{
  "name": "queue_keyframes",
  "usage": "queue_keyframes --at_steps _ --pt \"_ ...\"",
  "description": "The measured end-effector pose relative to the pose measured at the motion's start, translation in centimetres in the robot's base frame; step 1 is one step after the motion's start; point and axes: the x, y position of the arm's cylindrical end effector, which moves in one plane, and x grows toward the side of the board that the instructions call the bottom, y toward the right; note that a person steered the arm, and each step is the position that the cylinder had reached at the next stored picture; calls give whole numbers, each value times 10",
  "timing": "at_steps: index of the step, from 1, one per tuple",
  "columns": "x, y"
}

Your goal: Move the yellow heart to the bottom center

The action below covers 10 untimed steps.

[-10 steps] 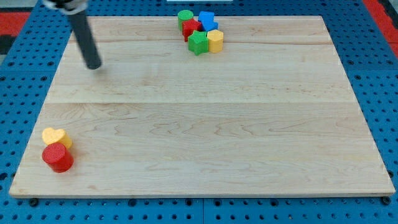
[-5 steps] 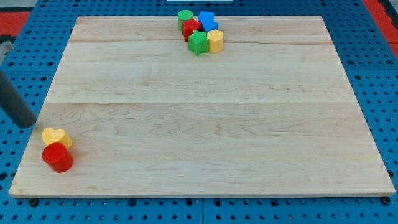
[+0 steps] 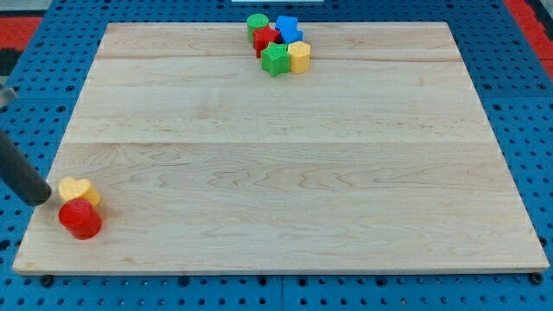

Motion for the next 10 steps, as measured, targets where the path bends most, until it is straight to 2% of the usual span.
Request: queue_keyframes --at_steps 1,4,5,7,10 --pt "0 34" --pt "-3 88" --pt "-24 99" --pt "-26 162" --pt "-27 301"
